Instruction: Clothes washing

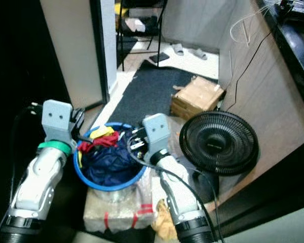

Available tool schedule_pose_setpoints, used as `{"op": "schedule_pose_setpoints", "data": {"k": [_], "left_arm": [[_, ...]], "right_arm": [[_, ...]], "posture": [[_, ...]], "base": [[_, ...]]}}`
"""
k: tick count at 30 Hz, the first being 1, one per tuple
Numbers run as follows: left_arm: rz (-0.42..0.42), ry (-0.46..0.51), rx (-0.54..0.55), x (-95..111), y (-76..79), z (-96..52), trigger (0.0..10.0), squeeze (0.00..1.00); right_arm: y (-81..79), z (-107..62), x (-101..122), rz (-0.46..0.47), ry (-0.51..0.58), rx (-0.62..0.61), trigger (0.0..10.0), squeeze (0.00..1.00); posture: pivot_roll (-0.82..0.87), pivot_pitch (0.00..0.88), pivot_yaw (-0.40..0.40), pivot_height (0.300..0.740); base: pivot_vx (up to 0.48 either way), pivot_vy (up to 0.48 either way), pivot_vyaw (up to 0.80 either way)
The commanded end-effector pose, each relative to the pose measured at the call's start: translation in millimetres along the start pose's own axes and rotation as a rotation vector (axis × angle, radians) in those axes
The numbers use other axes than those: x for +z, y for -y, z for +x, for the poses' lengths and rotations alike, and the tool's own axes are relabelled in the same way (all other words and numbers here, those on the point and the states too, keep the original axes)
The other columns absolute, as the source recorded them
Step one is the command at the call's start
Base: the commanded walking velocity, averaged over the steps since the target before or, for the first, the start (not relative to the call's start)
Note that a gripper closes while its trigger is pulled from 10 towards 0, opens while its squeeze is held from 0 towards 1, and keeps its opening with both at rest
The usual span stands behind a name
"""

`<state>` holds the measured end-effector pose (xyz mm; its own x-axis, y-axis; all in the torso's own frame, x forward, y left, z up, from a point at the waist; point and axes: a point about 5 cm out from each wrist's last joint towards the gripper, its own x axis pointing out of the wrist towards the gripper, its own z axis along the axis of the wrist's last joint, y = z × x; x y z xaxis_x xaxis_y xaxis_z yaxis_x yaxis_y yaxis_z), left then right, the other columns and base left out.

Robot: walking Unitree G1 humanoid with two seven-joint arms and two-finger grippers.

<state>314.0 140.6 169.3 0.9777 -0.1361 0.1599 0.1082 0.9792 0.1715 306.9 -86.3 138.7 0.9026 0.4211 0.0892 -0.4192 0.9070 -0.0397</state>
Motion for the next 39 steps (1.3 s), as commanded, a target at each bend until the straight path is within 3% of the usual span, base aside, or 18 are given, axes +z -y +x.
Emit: {"op": "schedule_pose_setpoints", "data": {"k": [1, 11, 20, 39], "left_arm": [[0.005, -0.020, 0.006, -4, -2.5, -1.5, 10.0, 0.00], [-0.001, -0.024, -0.004, -4, -2.1, -1.1, 10.0, 0.00], [0.013, -0.018, -0.133, -3, 8.8, 1.0, 10.0, 0.00], [0.006, -0.027, -0.110, -5, 6.6, 0.9, 10.0, 0.00]], "right_arm": [[-3.0, -0.3, -3, 0.004, -0.017, 0.009, 10.0, 0.00], [-2.8, -0.3, -3, 0.004, -0.016, 0.006, 10.0, 0.00], [-1.1, -0.5, -2, 0.009, -0.014, -0.005, 10.0, 0.00], [-0.1, -0.5, -2, 0.017, -0.015, -0.008, 10.0, 0.00]], "posture": [[-0.01, 0.014, -0.003, 0.740], [-0.01, 0.017, -0.003, 0.740], [-0.01, 0.023, -0.001, 0.740], [-0.01, 0.022, -0.002, 0.730]], "base": [[0.244, 0.000, 0.00], [0.000, 0.000, 0.00], [0.000, 0.000, 0.00], [0.000, 0.000, 0.00]]}}
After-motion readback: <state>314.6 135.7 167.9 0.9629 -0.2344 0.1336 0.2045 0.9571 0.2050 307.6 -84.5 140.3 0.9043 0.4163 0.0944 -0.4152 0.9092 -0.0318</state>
